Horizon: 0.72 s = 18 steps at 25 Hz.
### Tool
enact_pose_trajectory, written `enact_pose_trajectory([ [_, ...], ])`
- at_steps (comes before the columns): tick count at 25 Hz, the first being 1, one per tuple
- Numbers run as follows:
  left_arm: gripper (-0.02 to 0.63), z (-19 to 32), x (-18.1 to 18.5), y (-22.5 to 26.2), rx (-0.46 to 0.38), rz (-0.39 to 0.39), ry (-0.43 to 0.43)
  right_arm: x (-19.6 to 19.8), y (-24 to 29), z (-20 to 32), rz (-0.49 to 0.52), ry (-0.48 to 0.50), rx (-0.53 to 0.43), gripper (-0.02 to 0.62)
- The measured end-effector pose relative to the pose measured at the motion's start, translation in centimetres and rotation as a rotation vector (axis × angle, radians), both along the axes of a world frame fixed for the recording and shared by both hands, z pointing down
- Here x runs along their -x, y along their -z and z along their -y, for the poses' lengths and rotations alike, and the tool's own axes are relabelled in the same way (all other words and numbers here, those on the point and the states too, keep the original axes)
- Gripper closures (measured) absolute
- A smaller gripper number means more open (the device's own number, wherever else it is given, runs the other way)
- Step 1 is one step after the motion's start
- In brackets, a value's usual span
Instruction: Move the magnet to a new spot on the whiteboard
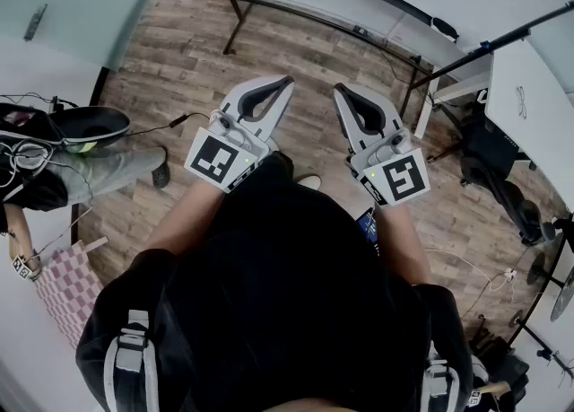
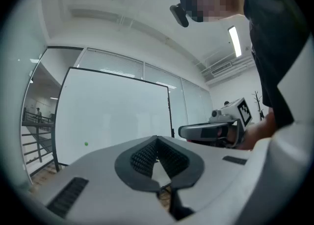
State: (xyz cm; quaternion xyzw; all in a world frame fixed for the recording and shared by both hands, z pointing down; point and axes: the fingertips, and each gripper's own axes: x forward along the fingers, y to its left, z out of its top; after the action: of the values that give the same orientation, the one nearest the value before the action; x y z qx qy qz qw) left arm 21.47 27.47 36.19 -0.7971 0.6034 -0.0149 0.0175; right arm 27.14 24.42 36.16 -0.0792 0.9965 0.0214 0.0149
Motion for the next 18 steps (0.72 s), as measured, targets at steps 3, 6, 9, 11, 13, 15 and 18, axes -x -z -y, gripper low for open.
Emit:
enact_pose_trajectory([
  [3,0.604,0.0,-0.6,0.4,0.004,-0.001,0.011,-0.6,0.4,0.2,0.007,0.005,0.003,0.594],
  [6,0.604,-0.2,-1.0,0.2,0.012,0.002,0.017,-1.0,0.3,0.3,0.013,0.003,0.010,0.594],
  [9,0.604,-0.5,-1.1,0.2,0.018,0.006,0.027,-1.1,0.3,0.2,0.023,0.000,0.023,0.594],
  [11,0.604,-0.8,-1.1,0.4,0.017,0.011,0.033,-1.0,0.5,0.0,0.030,0.005,0.030,0.594],
  [13,0.604,-1.1,-0.8,0.6,0.013,0.016,0.038,-0.6,0.7,-0.4,0.043,0.015,0.033,0.594],
  [15,0.604,-1.4,-0.2,0.7,0.012,0.019,0.041,-0.1,1.2,-0.7,0.068,0.027,0.041,0.594],
  [18,0.604,-1.7,1.0,0.7,0.009,0.007,0.044,0.8,1.2,-1.0,0.069,0.021,0.053,0.594],
])
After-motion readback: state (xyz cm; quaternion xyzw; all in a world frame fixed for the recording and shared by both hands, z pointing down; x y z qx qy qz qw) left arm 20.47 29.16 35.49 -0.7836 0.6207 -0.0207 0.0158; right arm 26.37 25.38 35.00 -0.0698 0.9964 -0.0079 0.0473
